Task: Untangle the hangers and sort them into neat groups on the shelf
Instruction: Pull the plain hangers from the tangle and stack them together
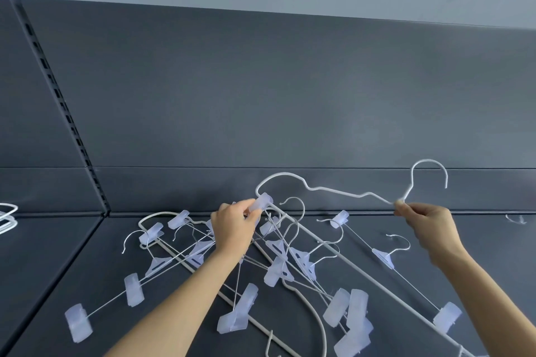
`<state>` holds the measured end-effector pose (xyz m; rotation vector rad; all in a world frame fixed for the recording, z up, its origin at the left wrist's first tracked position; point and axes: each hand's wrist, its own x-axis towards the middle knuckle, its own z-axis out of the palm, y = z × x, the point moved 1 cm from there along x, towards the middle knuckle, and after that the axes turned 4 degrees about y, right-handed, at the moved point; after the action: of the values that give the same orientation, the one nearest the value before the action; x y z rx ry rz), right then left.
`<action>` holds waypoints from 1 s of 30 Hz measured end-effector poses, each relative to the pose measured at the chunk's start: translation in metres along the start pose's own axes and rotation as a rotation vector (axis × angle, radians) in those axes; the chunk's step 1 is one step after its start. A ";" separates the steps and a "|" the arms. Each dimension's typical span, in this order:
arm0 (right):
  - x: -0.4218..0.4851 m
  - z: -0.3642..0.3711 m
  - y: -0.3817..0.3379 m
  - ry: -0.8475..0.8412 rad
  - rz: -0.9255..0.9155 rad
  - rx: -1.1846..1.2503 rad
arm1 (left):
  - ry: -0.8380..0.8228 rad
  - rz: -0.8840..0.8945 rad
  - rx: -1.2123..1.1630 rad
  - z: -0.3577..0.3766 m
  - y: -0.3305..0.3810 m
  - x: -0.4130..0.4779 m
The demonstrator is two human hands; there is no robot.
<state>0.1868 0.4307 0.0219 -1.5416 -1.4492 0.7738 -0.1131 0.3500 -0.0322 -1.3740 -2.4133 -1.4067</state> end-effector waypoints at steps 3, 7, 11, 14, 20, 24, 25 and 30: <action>0.001 0.003 -0.005 -0.016 -0.010 0.017 | 0.009 -0.014 -0.001 -0.001 -0.002 0.004; 0.002 0.005 -0.007 -0.013 -0.032 0.046 | 0.033 0.012 0.048 -0.002 0.000 0.009; 0.001 0.003 -0.009 0.039 -0.063 0.068 | 0.036 0.099 0.194 -0.003 -0.002 0.010; -0.002 0.001 -0.006 0.055 -0.065 0.086 | 0.007 0.149 0.331 -0.009 -0.008 0.011; -0.001 -0.002 0.004 0.073 -0.049 0.091 | 0.037 0.222 0.507 -0.024 -0.018 0.011; -0.001 -0.004 0.005 0.069 -0.062 0.080 | -0.024 0.179 0.575 -0.034 -0.030 0.005; -0.001 -0.004 0.005 0.073 -0.072 0.074 | -0.055 0.152 0.597 -0.036 -0.033 0.003; 0.000 -0.004 0.003 0.076 -0.108 0.040 | -0.264 -0.011 0.667 -0.042 -0.046 0.000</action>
<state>0.1920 0.4304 0.0209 -1.4354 -1.4403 0.6697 -0.1603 0.3108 -0.0393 -1.4049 -2.6645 -0.3443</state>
